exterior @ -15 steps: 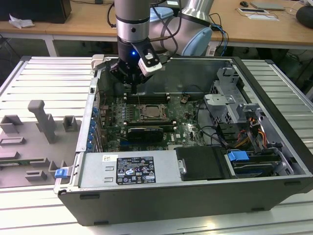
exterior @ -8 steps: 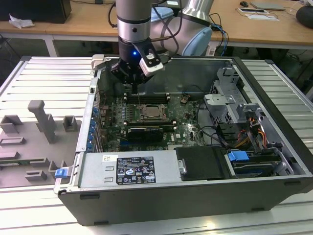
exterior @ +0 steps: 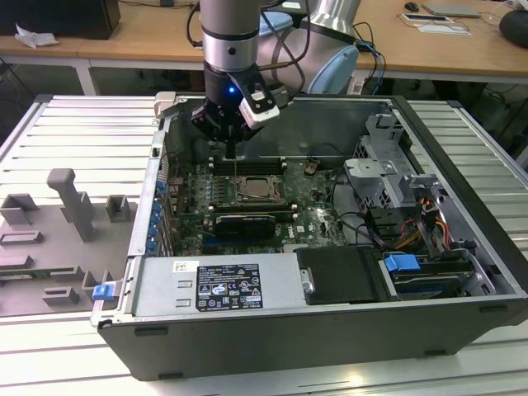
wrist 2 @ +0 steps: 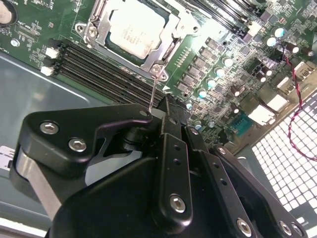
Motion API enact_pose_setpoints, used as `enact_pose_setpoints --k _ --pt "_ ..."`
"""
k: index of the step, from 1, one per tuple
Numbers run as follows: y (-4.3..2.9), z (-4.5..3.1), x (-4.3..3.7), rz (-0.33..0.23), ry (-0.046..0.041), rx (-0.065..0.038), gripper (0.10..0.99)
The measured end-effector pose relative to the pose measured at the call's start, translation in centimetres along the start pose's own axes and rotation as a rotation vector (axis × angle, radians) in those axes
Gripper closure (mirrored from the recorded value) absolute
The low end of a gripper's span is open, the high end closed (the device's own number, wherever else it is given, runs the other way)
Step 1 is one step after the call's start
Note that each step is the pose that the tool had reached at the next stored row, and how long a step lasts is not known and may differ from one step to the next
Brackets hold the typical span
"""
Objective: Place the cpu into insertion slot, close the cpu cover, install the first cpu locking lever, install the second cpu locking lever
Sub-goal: 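Install the first cpu locking lever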
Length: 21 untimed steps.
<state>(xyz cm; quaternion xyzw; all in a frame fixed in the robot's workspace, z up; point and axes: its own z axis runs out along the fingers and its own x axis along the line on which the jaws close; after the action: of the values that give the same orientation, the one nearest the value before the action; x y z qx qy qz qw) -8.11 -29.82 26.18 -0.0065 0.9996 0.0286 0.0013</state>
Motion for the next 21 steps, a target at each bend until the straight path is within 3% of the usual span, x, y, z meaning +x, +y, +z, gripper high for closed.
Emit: enact_pose_setpoints --k 21 --pt "-0.03 0.31 -0.72 0.0 0.0 0.0 0.98"
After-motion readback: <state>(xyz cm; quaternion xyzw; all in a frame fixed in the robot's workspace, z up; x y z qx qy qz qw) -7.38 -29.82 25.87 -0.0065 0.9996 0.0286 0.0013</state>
